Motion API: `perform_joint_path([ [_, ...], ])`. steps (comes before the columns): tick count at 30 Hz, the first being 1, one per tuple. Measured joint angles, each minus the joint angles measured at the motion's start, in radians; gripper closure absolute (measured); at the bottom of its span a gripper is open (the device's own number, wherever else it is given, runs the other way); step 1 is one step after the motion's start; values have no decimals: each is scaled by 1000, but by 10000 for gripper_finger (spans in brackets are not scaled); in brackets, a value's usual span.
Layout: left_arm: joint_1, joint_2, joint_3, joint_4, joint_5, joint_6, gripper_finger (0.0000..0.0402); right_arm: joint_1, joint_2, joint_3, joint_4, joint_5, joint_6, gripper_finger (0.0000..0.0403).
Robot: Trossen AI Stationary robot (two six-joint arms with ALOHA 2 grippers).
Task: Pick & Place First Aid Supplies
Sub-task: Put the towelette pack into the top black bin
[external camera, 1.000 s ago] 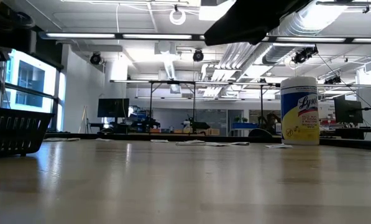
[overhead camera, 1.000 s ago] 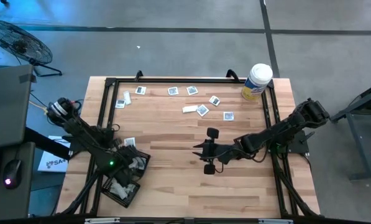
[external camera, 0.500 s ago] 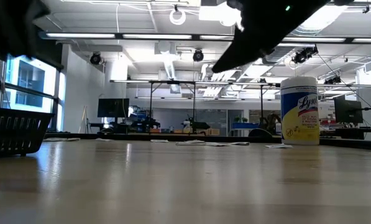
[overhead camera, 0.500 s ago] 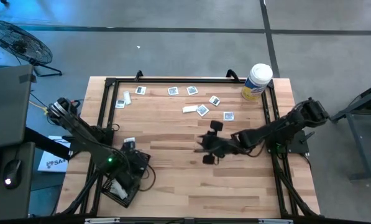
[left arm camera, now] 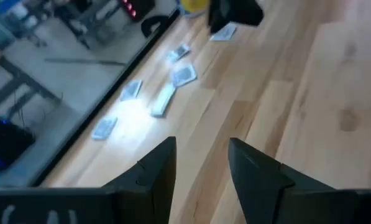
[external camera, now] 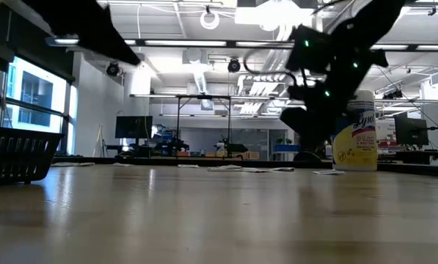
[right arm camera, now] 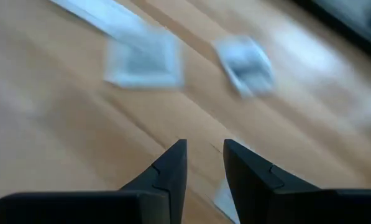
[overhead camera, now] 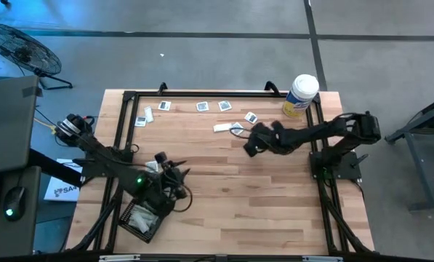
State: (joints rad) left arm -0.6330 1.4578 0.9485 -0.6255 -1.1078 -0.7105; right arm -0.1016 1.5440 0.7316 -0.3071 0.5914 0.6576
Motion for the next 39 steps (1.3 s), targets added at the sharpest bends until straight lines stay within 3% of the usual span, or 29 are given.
perform_joint_path([
  [6, 112, 0, -39, 52, 120, 39, 259, -69, 0, -90, -72, -37, 239, 304],
  [11, 196, -2, -33, 112, 166, 167, 259, -123, -2, -130, -58, -96, 358, 304],
  [21, 300, -4, -13, 194, 295, 269, 259, -161, -97, -112, -88, -90, 322, 304],
  [25, 299, -4, -13, 194, 331, 262, 259, -167, -135, -113, -180, -11, 384, 304],
  [28, 299, -4, -13, 199, 341, 261, 259, -175, -122, -116, -226, -21, 447, 304],
  [39, 299, -4, -13, 208, 358, 261, 259, -247, -74, -223, -5, -33, 467, 304],
])
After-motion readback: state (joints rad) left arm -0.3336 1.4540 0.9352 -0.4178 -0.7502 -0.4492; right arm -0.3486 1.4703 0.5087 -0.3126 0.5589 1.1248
